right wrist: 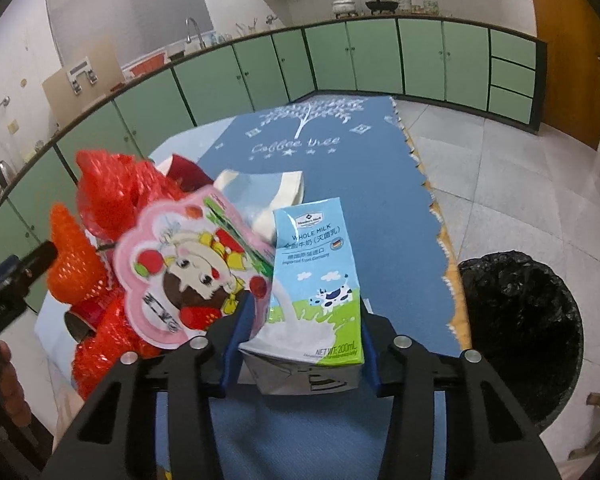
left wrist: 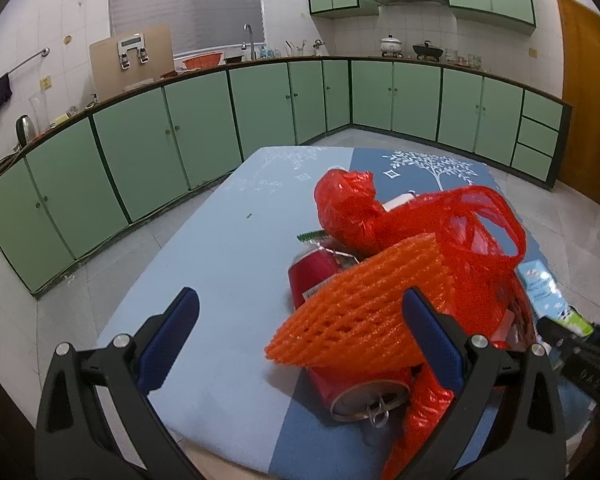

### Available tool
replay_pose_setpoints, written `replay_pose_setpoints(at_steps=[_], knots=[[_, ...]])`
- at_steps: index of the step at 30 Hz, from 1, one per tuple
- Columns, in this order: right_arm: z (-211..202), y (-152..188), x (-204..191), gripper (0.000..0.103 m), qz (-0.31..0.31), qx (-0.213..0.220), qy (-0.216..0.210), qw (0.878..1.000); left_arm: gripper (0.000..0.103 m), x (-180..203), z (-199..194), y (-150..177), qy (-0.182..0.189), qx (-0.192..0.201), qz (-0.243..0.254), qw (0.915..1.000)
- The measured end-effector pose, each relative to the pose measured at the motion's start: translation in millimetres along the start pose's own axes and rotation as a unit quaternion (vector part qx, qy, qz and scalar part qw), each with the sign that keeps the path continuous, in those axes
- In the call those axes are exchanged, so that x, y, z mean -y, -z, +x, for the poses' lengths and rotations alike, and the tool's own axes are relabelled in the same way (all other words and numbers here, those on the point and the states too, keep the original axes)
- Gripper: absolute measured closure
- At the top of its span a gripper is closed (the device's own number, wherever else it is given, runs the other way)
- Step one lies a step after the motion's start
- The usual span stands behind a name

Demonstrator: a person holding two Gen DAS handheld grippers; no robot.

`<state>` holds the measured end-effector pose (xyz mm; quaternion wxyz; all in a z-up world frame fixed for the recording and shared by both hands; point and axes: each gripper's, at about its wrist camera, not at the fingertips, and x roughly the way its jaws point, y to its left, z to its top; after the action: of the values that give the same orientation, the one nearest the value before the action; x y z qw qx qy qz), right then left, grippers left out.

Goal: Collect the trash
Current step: 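Lift the milk carton with the right tool while the left tool approaches the white tissue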

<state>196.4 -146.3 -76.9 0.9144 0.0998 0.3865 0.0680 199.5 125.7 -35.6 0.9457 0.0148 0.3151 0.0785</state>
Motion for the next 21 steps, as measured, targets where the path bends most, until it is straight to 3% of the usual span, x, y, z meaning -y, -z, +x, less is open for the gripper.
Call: replay_pose_setpoints(at_steps=[8,10,13,17,21], knots=[[-28.0,4.6,27.4,0.056,0.021,0.025,-0.015,0.999,0.005,19.5,-20.5,10.3,0.038,-0.008,0.017,0.9991],[-26.9,4.7,35.6,0.056,0.024,0.013,-0.038,0.999,0.005,31.1,-26.3,13.1,0.051,-0.005,0.027,0.9983],[-21.7,10.6,45.0,0.056,0.029,0.001,-0.024,0.999,0.005,44.7,-28.1,16.7,0.059,-0.01,0.036,0.9976],[-37.8,10.6,60.4,0.056,0.048,0.027,-0.047,0.997,0.005,57.3,-38.1,20.0,0.077,-0.007,0.041,0.9962],[-42.0,8.5,74.4,0.056,0.081,0.025,-0.108,0.99,0.005,75.4,-45.9,23.2,0.094,0.0,0.059,0.9939]])
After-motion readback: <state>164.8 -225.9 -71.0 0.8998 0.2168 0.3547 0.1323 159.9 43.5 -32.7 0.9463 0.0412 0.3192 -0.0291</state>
